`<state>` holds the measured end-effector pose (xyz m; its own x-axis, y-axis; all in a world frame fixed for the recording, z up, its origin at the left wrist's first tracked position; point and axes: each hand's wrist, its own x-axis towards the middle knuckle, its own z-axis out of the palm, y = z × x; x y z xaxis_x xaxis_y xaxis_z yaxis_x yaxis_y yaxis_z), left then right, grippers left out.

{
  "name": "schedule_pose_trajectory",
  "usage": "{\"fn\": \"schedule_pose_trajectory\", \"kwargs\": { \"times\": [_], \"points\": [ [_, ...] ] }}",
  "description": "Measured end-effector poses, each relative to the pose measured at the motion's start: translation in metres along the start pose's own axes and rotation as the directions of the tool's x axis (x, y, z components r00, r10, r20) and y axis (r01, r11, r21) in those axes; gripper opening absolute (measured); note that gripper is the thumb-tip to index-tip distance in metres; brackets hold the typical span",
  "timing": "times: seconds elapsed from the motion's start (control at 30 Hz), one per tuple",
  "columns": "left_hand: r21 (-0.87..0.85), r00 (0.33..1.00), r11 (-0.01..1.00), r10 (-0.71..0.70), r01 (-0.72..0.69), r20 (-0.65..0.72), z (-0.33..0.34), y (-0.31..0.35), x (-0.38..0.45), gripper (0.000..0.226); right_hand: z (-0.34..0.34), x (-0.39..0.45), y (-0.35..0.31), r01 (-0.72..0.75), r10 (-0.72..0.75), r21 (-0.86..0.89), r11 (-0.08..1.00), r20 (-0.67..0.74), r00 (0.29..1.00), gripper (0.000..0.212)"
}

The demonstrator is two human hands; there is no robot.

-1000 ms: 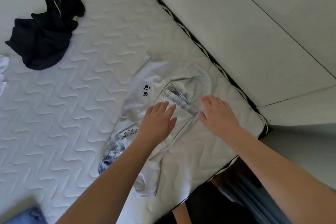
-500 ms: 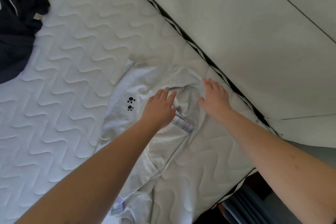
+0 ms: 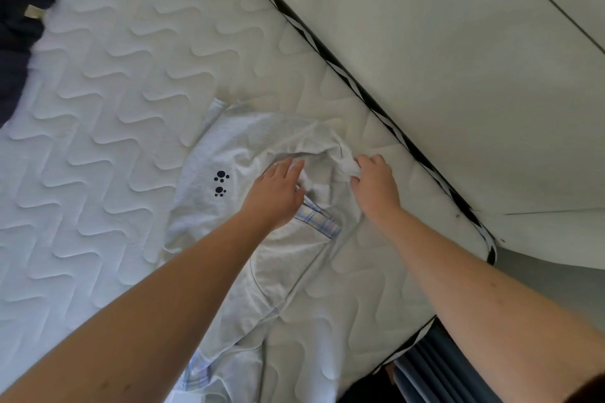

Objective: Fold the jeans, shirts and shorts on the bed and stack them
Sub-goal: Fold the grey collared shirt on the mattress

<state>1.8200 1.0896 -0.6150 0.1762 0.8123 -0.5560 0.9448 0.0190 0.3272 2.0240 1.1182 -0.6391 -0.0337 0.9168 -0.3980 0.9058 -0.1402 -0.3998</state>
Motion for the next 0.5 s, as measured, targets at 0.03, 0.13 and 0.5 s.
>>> {"fn": "schedule_pose_trajectory", "kwargs": {
  "times": [0.03, 0.13, 0.5],
  "points": [
    [-0.027, 0.999, 0.999, 0.018, -0.019, -0.033, -0.001, 0.001, 0.000, 0.056, -0.002, -0.011, -0.003, 0.049, -0.048, 0.044, 0.998, -0.044, 0.998, 0.018],
    [-0.119, 0.981, 0.989, 0.068, -0.090, -0.179, -0.007, 0.004, 0.000, 0.061, -0.011, -0.045, -0.009, 0.180, -0.168, 0.138, 0.974, -0.092, 0.981, 0.025],
    [0.329, 0.984, 0.944, -0.087, 0.032, 0.154, -0.031, -0.010, 0.046, 0.050, -0.040, -0.125, 0.010, 0.481, -0.496, 0.218, 0.849, 0.016, 0.868, 0.028]
  ]
}}
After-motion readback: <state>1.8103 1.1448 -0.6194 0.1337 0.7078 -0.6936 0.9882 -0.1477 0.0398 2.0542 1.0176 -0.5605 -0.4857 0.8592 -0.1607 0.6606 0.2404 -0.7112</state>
